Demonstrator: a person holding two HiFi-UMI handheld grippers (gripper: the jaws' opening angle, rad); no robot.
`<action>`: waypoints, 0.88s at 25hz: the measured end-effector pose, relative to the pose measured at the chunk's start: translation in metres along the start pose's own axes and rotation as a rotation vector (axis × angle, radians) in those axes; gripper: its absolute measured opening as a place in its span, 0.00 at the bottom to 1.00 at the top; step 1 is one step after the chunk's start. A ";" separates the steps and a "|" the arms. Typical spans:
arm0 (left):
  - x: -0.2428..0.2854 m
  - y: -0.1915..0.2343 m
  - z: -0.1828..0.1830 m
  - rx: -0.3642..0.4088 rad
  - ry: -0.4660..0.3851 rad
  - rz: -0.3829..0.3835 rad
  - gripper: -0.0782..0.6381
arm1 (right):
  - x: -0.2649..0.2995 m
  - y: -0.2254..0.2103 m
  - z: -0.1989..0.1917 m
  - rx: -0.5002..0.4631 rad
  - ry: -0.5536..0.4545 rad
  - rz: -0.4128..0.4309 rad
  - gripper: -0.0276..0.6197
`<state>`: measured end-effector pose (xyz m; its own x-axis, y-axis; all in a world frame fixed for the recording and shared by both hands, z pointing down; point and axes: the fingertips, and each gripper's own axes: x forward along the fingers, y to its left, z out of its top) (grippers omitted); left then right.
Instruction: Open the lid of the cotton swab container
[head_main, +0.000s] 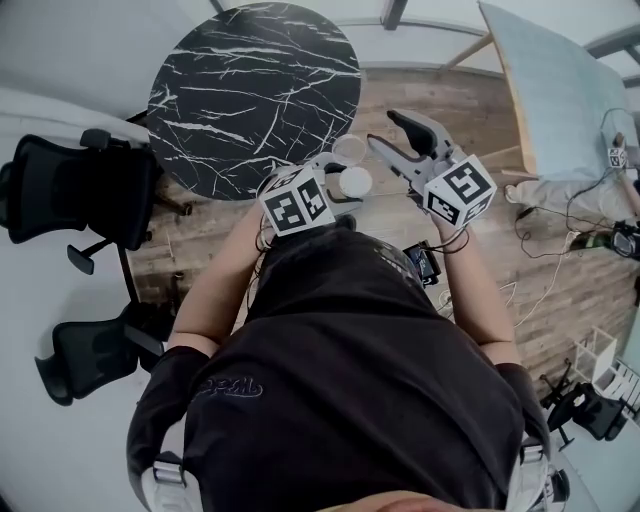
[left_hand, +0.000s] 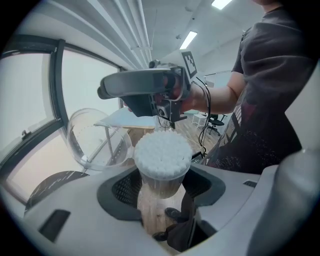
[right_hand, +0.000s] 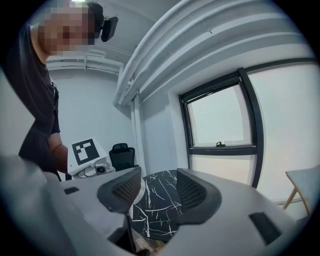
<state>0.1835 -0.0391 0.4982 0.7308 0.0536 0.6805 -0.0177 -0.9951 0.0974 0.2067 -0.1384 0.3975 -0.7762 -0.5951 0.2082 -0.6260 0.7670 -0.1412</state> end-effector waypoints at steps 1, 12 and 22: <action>-0.001 0.003 -0.001 -0.001 0.000 0.003 0.47 | 0.000 0.000 -0.002 0.006 -0.001 -0.006 0.40; -0.028 0.038 -0.023 -0.048 -0.013 0.079 0.47 | 0.026 0.011 -0.019 0.016 0.003 -0.057 0.09; -0.080 0.073 -0.048 -0.051 -0.032 0.096 0.47 | 0.088 0.027 -0.012 0.027 0.016 -0.053 0.08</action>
<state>0.0915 -0.1116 0.4858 0.7455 -0.0454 0.6649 -0.1232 -0.9899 0.0704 0.1221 -0.1676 0.4237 -0.7409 -0.6305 0.2313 -0.6679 0.7277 -0.1559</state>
